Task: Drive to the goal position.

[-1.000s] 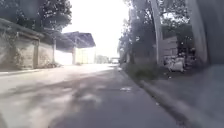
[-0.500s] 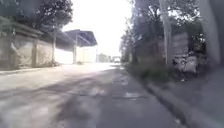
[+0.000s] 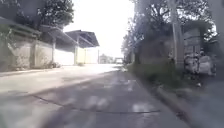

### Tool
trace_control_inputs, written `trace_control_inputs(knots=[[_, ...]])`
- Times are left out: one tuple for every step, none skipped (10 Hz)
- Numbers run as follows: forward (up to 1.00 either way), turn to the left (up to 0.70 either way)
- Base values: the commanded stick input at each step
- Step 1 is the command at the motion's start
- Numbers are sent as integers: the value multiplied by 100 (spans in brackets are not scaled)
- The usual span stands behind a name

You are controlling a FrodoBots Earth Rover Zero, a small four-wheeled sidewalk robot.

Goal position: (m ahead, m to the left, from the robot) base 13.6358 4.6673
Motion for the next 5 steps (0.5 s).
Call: trace_control_inputs(knots=[[100,-27],[100,-24],[100,-13],[100,-6],[100,-2]])
